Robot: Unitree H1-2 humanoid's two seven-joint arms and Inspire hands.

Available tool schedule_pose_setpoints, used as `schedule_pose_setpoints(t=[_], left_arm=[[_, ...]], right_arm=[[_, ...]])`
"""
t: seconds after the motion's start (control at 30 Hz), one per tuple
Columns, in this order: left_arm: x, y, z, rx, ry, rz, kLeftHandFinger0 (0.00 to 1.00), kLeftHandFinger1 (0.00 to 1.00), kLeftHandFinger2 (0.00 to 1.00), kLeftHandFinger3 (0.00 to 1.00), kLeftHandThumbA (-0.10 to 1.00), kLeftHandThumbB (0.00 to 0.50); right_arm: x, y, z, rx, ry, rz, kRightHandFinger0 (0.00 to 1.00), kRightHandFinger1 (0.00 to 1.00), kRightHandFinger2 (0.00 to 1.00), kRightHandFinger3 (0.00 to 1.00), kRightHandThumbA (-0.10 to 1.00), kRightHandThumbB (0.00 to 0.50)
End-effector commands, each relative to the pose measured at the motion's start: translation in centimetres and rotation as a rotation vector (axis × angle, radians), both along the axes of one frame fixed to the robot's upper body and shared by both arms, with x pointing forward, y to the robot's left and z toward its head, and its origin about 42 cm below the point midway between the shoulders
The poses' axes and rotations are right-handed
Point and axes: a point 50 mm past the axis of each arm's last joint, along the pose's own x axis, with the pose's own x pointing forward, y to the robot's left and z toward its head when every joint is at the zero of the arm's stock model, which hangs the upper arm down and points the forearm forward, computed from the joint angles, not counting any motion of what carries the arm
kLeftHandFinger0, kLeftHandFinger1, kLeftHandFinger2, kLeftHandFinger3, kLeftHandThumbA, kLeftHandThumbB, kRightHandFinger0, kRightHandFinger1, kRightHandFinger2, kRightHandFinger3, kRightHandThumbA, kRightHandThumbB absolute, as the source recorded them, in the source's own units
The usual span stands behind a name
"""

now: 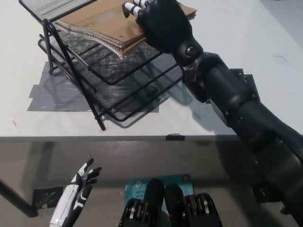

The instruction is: A person hands a notebook to the robot and the robot grabs it with its right hand and places it in the file tray kept in the centre of the desk infront of it.

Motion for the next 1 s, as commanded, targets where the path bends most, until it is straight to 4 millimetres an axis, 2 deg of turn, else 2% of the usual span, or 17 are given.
schedule_pose_setpoints(t=[0.0,0.17,0.2,0.23,0.27,0.3,0.33,0.37,0.43,0.5,0.57,0.6,0.63,0.67,0.8,0.93,0.97], left_arm=[[0.3,-0.2,1.2,0.02,-0.047,-0.025,0.87,0.88,0.88,1.0,1.0,0.351],[0.3,-0.4,1.1,0.015,-0.048,-0.023,0.86,0.87,0.87,1.0,1.0,0.352],[0.2,-0.4,1.1,0.011,-0.046,-0.023,0.86,0.87,0.87,1.0,1.0,0.349],[0.2,-0.4,1.1,0.011,-0.046,-0.023,0.86,0.87,0.87,1.0,1.0,0.349],[0.3,-0.4,1.2,0.004,-0.042,-0.023,0.86,0.87,0.86,0.99,1.0,0.363],[0.4,-0.4,1.2,0.002,-0.04,-0.023,0.86,0.87,0.86,0.99,1.0,0.363],[0.5,-0.4,1.3,-0.002,-0.041,-0.022,0.85,0.86,0.86,0.98,0.99,0.361],[0.6,-0.4,1.3,0.002,-0.045,-0.024,0.85,0.86,0.86,0.99,0.99,0.349],[0.6,-0.3,1.4,0.017,-0.055,-0.034,0.86,0.87,0.86,1.0,1.0,0.339],[0.9,-0.3,1.4,0.031,-0.069,-0.044,0.85,0.87,0.86,1.0,1.0,0.331],[1.0,-0.2,1.5,0.034,-0.068,-0.043,0.85,0.88,0.86,1.0,1.0,0.336],[1.0,-0.2,1.6,0.035,-0.067,-0.039,0.86,0.89,0.86,1.0,1.0,0.334],[1.0,-0.2,1.6,0.035,-0.067,-0.039,0.86,0.89,0.86,1.0,1.0,0.334],[1.2,-0.1,1.7,0.044,-0.075,-0.038,0.86,0.88,0.86,0.99,1.0,0.322],[1.5,-0.1,1.9,0.018,-0.062,-0.035,0.83,0.87,0.85,0.98,0.99,0.339],[1.7,-0.2,1.9,0.021,-0.073,-0.032,0.84,0.86,0.83,0.97,1.0,0.333],[1.8,-0.2,2.0,0.025,-0.077,-0.031,0.84,0.85,0.82,0.97,1.0,0.317]], right_arm=[[0.3,1.4,5.0,0.081,-0.106,0.036,0.0,0.0,0.29,0.44,0.63,0.0],[0.6,2.0,5.4,0.074,-0.022,-0.005,0.0,0.03,0.38,0.49,0.78,0.025],[0.7,2.1,5.4,0.073,0.04,-0.008,0.0,0.12,0.49,0.56,0.9,0.063],[0.7,2.2,5.4,0.069,0.068,-0.013,0.0,0.17,0.55,0.58,0.97,0.072],[0.5,2.8,6.1,0.064,0.327,0.006,0.86,1.0,1.0,1.0,0.93,0.409],[0.3,2.9,6.3,0.058,0.393,0.022,0.86,1.0,1.0,1.0,0.93,0.409],[-0.3,2.9,7.2,0.015,0.527,0.034,1.0,1.0,1.0,1.0,0.95,0.469],[-1.0,3.0,8.0,-0.015,0.609,0.034,1.0,1.0,1.0,1.0,0.88,0.494],[-3.3,2.7,10.2,-0.072,0.769,0.063,1.0,1.0,1.0,1.0,0.79,0.5],[-5.9,1.7,13.2,-0.126,0.9,0.12,1.0,1.0,1.0,1.0,0.77,0.5],[-6.8,0.9,14.7,-0.156,0.936,0.138,1.0,1.0,1.0,1.0,0.74,0.5],[-8.0,-0.5,16.7,-0.209,0.983,0.149,1.0,1.0,1.0,1.0,0.74,0.5],[-8.0,-0.5,16.7,-0.209,0.983,0.149,1.0,1.0,1.0,1.0,0.74,0.5],[-9.2,-1.8,18.6,-0.257,1.01,0.14,1.0,1.0,1.0,1.0,0.71,0.5],[-12.1,-4.9,22.6,-0.324,0.951,0.083,1.0,1.0,1.0,1.0,0.7,0.5],[-13.8,-7.0,25.3,-0.391,0.978,0.022,1.0,1.0,1.0,1.0,0.69,0.5],[-13.9,-7.7,25.8,-0.409,1.006,0.016,1.0,1.0,1.0,1.0,0.65,0.5]])
